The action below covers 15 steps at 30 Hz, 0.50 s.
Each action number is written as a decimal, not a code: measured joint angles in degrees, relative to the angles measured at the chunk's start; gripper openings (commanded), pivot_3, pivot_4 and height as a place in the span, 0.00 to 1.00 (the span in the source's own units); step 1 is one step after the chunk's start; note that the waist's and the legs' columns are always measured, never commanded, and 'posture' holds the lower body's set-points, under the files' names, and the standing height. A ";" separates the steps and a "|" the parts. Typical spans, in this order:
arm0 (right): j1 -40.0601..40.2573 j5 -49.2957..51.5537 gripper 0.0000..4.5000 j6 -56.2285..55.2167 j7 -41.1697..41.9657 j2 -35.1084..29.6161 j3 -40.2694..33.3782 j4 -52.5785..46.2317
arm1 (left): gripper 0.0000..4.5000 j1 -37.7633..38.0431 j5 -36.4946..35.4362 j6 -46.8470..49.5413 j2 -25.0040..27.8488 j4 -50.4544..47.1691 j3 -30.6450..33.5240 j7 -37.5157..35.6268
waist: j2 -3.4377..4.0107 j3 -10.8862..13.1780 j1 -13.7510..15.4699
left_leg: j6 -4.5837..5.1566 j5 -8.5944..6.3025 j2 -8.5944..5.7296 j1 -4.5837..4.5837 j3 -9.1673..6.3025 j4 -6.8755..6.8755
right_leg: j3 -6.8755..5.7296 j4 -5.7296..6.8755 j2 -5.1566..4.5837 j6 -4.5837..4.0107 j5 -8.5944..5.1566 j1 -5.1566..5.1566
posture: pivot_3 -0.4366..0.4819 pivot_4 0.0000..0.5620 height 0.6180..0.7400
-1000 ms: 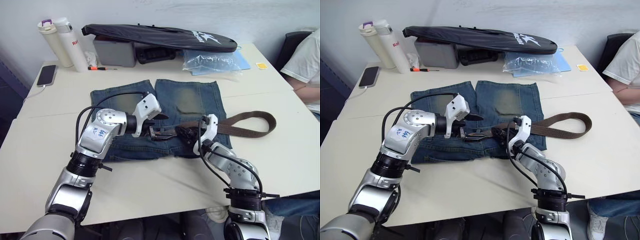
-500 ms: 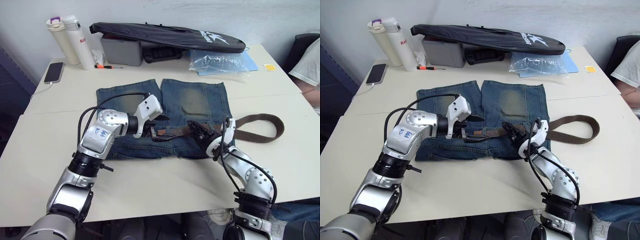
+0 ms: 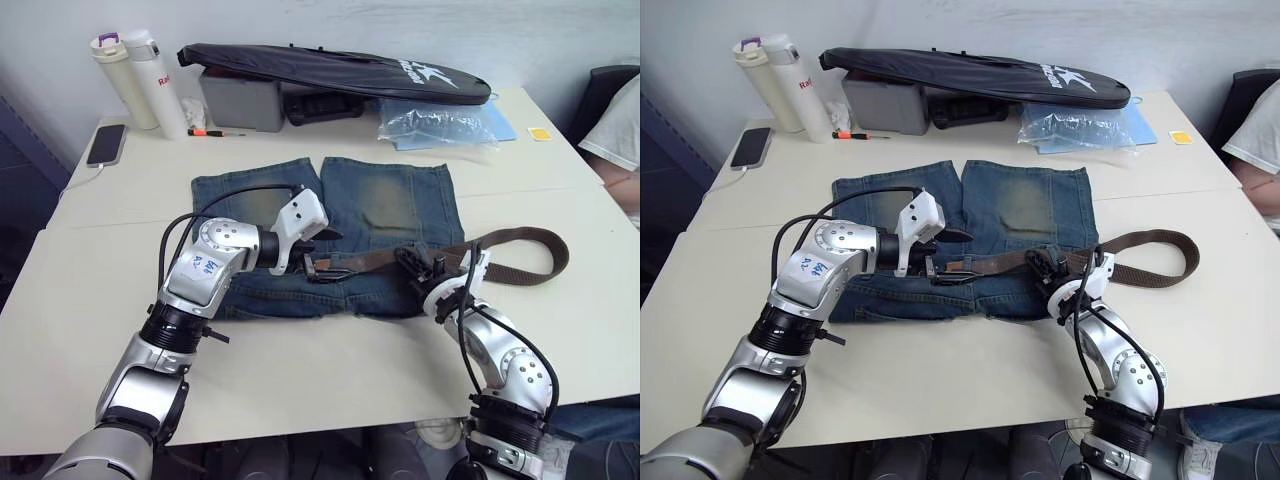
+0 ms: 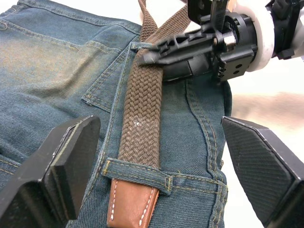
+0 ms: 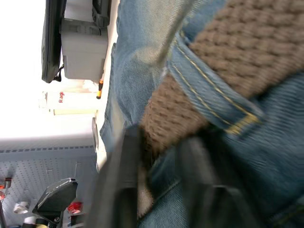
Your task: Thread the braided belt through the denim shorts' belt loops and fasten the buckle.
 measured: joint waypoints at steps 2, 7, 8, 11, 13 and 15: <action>0.09 0.24 0.02 -0.30 -0.29 0.10 0.42 -0.03 | 1.00 0.00 0.00 0.00 0.00 0.00 0.00 0.00 | 0.00 0.00 0.00 | 0.00 0.00 0.00 0.00 0.00 0.00 | 0.00 0.00 0.00 0.00 0.00 0.00 | 0.48 0.27 1.00; -0.29 1.05 0.02 -1.05 -1.11 1.85 2.15 -0.65 | 1.00 0.00 0.00 -0.02 0.00 0.01 -0.04 0.03 | 0.01 0.00 -0.19 | 0.00 0.00 0.02 0.01 0.00 -0.06 | 0.00 0.01 0.03 0.00 0.00 -0.04 | 0.48 0.27 1.00; -0.90 1.32 0.02 -0.78 -1.09 2.36 3.81 -0.14 | 1.00 0.00 0.00 -0.01 -0.03 0.01 -0.04 0.05 | 0.02 0.01 -0.40 | 0.00 0.00 0.03 0.01 0.00 -0.07 | 0.01 0.02 0.03 0.00 0.00 -0.06 | 0.48 0.27 1.00; -3.11 0.47 0.02 -0.19 -0.56 2.93 6.92 1.98 | 1.00 0.00 0.00 0.01 -0.07 0.00 -0.04 0.05 | 0.02 0.01 -0.75 | 0.00 0.00 0.03 0.01 0.00 -0.08 | 0.01 0.02 0.03 0.00 0.00 -0.06 | 0.48 0.27 1.00; -4.50 0.03 0.02 0.38 -0.17 3.40 8.33 3.28 | 1.00 0.00 0.01 0.04 -0.01 -0.02 -0.03 0.07 | 0.02 0.01 -1.02 | 0.00 0.00 0.03 0.00 -0.01 -0.10 | 0.00 0.01 0.03 0.00 0.00 -0.07 | 0.48 0.27 1.00; -5.46 -0.15 0.02 0.72 0.36 3.66 9.78 3.99 | 1.00 0.00 0.01 0.07 0.03 -0.02 -0.03 0.10 | 0.02 0.01 -1.17 | 0.00 0.00 0.03 0.00 0.00 -0.12 | 0.01 0.00 0.03 0.00 -0.01 -0.07 | 0.48 0.27 1.00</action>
